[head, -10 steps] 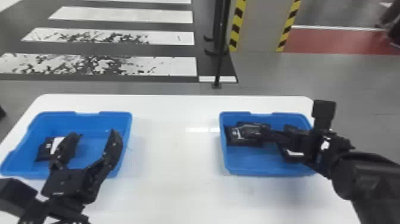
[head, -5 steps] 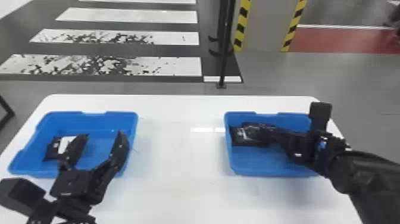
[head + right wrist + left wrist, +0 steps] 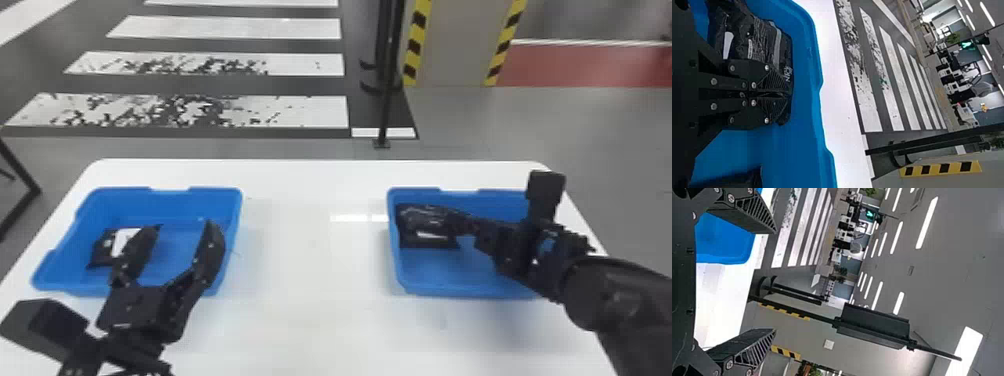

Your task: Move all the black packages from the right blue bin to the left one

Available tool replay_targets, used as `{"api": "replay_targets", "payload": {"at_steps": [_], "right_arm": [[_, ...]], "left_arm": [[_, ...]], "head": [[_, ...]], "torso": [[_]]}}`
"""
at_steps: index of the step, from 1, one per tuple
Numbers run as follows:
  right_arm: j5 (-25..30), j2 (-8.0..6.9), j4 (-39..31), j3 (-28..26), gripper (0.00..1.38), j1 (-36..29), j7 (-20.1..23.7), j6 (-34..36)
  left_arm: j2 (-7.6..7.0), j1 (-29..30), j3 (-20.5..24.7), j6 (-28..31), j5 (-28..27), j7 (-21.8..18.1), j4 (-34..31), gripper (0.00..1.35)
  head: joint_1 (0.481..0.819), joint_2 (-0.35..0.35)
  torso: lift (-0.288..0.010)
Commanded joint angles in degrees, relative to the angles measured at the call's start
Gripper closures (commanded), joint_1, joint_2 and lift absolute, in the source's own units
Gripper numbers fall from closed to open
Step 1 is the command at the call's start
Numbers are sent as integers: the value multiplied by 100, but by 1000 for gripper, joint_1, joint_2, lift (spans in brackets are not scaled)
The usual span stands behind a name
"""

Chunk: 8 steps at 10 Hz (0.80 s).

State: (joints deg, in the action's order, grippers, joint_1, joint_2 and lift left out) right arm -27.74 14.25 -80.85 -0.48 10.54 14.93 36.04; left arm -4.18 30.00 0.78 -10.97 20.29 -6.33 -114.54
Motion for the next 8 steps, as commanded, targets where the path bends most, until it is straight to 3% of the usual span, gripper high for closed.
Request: {"api": "replay_targets", "payload": {"at_steps": [1,3,6,8], "right_arm": [[-105,-10,-22,-9,1196,-125,1,-258],[-517,-36,-388,-89,1197,-435,1,-483],[-1259,-71,-1611,-454,1197,-1278,54,-469],[-1579,-71,-1878,-603,1197,-1433,221,-469]], "left_arm": [[5,23,14,0,28,0,0,150],[14,23,2,-43,39,0,0,150],[23,37,-21,-282,176,0,0,151],[14,23,-78,-282,291,0,0,151]], "head": [[695,-4],[695,0],[695,9],[695,24]], "torso": [[-140],[-140],[-140],[-140]]}}
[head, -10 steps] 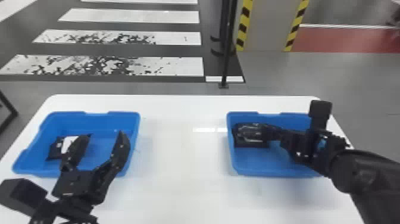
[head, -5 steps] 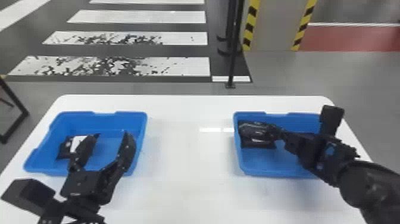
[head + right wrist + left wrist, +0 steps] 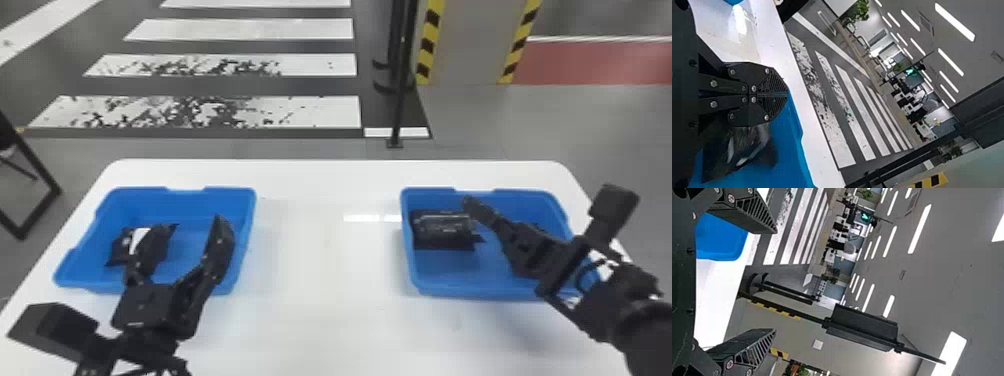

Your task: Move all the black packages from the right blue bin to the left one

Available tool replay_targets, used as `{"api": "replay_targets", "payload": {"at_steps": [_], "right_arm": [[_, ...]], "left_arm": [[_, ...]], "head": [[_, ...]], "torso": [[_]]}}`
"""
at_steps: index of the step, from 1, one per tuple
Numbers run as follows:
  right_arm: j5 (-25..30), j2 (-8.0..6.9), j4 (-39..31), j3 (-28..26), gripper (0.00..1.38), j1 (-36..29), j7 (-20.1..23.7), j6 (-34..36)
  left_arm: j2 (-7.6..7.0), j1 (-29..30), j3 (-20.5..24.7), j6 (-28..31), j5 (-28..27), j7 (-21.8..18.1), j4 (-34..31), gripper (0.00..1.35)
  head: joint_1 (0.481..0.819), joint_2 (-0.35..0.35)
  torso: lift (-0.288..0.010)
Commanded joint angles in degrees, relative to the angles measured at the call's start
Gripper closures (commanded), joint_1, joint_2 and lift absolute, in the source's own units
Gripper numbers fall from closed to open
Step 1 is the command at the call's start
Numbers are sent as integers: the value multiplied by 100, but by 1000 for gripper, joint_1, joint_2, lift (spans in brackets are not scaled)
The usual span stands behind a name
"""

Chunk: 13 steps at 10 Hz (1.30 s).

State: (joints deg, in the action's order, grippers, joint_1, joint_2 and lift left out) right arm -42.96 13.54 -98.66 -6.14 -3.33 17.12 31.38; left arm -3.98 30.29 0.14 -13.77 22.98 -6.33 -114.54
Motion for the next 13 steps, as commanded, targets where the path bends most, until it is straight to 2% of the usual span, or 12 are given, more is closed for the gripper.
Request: {"api": "replay_targets", "payload": {"at_steps": [1,2,3,5,6,7,8,9,11,13], "right_arm": [[45,9,-238,-94,1196,-88,2,138],[80,26,-224,-151,1148,-74,55,518],[468,53,-294,-197,1015,-88,160,518],[1314,53,-660,-334,131,-201,152,518],[1931,26,-1250,-425,68,-398,-15,715],[2342,0,-1503,-471,133,-440,-218,1095],[2250,26,-927,-482,133,-173,-103,1095],[2193,53,-111,-482,124,207,257,1066],[2205,70,536,-140,121,558,283,841],[2170,70,859,180,119,812,275,616]], "left_arm": [[-15,-20,-48,-1,21,0,0,151],[-15,-34,-71,27,21,0,0,151],[-15,-34,-71,13,33,0,0,150],[-15,-20,-71,13,56,0,0,150],[-15,-20,-60,27,67,0,0,150],[-15,-6,-60,27,90,0,0,151],[-15,-6,-60,41,90,0,0,151],[-24,-20,-82,69,78,0,0,151],[-24,-34,-82,111,78,0,28,151],[-42,-62,-128,125,78,0,42,151]], "head": [[695,23],[695,22],[695,17],[695,-1],[695,-15],[695,-23],[695,-46],[695,-60],[695,-67],[695,-57]], "torso": [[-140],[-140],[-140],[-140],[-140],[-140],[-140],[-140],[-140],[-140]]}}
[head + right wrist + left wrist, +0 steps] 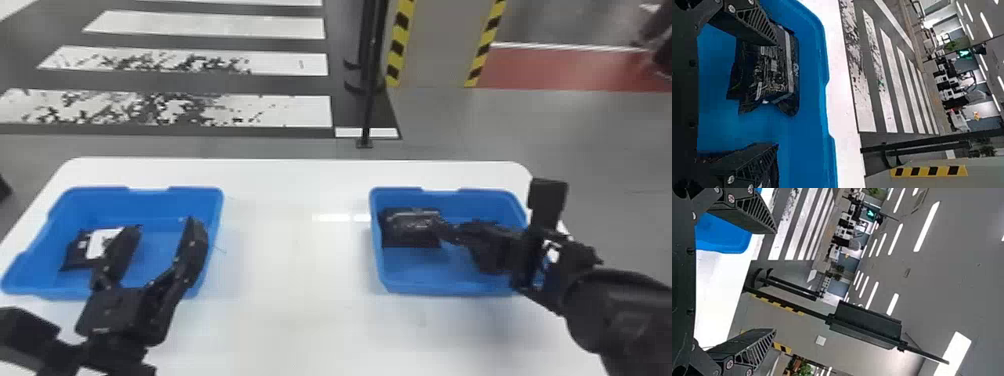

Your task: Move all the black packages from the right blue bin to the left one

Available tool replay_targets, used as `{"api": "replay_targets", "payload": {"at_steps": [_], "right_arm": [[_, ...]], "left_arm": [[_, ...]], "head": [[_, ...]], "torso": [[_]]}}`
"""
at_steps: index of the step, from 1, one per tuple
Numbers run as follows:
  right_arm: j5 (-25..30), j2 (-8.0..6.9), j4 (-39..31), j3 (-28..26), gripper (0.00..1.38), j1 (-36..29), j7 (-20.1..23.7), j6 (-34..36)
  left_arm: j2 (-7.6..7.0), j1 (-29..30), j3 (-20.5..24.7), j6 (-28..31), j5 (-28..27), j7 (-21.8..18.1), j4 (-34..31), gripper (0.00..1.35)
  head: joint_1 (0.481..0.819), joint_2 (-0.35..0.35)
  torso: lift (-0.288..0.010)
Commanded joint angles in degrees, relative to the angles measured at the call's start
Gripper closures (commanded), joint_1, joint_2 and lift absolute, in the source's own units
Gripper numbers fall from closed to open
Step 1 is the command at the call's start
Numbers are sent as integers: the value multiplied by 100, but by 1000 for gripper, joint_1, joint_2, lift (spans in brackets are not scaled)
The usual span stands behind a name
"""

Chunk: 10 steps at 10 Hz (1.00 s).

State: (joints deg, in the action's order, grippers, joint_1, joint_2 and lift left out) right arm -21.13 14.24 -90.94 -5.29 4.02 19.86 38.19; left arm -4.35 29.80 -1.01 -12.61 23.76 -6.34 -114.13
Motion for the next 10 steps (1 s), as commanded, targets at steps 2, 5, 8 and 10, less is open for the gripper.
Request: {"api": "replay_targets", "payload": {"at_steps": [2,5,8,10], "right_arm": [[-81,18,452,380,121,358,-53,-191],[-161,71,846,769,555,737,-105,-107],[-241,132,1001,1020,826,934,-97,456],[-264,132,987,1020,889,948,-97,442]], "left_arm": [[-5,-13,-13,51,23,-8,30,151],[-5,-13,-2,93,69,-25,44,151],[-5,1,32,121,137,-43,44,151],[4,15,32,149,149,-60,58,151]], "head": [[695,-34],[695,-13],[695,14],[695,24]], "torso": [[-140],[-140],[-140],[-140]]}}
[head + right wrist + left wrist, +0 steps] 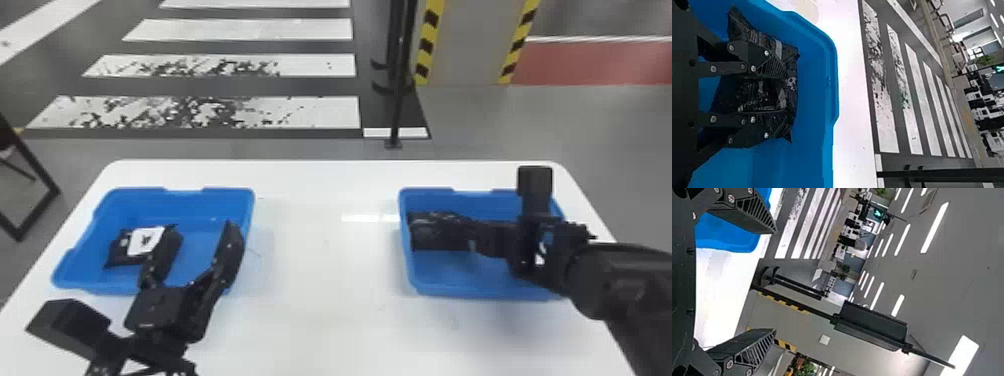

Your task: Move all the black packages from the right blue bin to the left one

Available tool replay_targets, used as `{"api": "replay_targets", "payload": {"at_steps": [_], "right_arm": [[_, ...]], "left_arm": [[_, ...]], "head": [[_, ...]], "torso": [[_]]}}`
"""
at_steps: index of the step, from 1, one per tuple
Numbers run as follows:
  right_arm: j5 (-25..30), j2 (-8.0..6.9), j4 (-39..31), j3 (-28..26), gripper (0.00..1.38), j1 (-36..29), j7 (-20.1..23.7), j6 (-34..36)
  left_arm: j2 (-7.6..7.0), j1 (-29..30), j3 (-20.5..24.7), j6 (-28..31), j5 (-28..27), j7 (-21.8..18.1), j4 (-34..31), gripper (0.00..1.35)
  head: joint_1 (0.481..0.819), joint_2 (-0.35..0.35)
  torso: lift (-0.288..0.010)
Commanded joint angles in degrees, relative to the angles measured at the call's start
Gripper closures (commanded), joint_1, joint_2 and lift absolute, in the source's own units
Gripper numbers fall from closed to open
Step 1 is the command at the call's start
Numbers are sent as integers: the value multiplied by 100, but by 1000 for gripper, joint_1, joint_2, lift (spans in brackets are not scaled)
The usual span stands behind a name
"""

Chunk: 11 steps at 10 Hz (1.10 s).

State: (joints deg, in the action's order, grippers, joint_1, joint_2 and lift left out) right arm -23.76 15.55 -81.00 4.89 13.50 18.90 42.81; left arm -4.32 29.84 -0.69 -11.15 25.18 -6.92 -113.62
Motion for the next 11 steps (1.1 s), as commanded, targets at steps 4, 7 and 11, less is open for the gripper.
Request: {"api": "replay_targets", "payload": {"at_steps": [4,7,11], "right_arm": [[-206,-35,-428,-272,1179,-379,-26,-372],[-469,-96,-1272,-992,1179,-1026,-18,-457],[-2149,-96,-1806,-1358,1179,-1378,694,-471]], "left_arm": [[10,25,35,3,87,-37,34,151],[10,25,35,-95,87,-46,34,151],[-16,-17,-251,-362,521,-55,34,145]], "head": [[695,31],[695,14],[695,-3]], "torso": [[-140],[-140],[-140]]}}
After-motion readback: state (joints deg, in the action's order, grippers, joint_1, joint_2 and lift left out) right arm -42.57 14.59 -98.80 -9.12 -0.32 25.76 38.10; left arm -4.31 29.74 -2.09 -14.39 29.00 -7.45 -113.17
